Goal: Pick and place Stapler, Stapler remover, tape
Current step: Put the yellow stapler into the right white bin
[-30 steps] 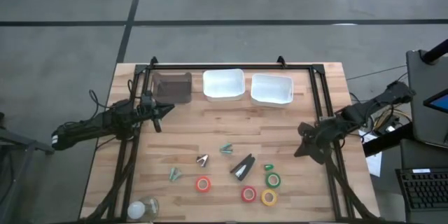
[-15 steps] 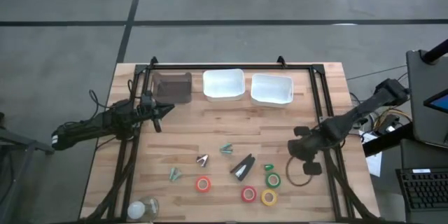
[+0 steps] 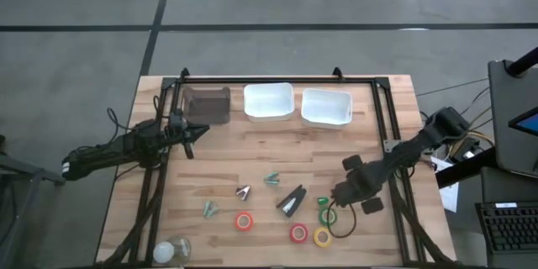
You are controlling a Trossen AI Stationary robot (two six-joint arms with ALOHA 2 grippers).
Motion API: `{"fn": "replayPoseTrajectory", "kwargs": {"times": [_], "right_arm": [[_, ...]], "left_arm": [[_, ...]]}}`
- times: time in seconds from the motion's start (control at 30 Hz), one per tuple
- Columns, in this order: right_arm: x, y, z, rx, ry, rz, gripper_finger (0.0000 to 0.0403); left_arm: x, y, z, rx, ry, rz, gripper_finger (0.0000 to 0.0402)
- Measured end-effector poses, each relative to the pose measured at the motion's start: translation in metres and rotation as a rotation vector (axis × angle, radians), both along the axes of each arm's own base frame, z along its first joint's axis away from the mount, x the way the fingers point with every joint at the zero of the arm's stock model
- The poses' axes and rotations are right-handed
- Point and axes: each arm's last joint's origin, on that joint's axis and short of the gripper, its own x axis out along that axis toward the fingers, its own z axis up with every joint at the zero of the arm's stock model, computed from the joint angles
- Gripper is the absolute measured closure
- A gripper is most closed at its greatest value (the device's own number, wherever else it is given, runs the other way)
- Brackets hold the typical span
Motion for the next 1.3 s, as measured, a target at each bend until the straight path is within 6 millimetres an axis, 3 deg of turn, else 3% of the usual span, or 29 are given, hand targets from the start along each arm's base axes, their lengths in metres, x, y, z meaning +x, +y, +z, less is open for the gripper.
{"fn": "replayPoseTrajectory", "kwargs": {"times": [0.2, 0.63, 1.3], "right_arm": [[0.0, 0.002, -0.019, -0.083, 0.09, 0.051, 0.0201], [0.002, 0.003, -0.039, -0.137, 0.177, 0.09, 0.0202], [0.002, 0.004, -0.042, -0.175, 0.171, 0.123, 0.032]], "left_arm": [[0.0, 0.0, 0.0, 0.0, 0.0, 0.0, 0.0378], [0.0, 0.0, 0.0, 0.0, 0.0, 0.0, 0.0378], [0.0, 0.0, 0.0, 0.0, 0.0, 0.0, 0.0378]]}}
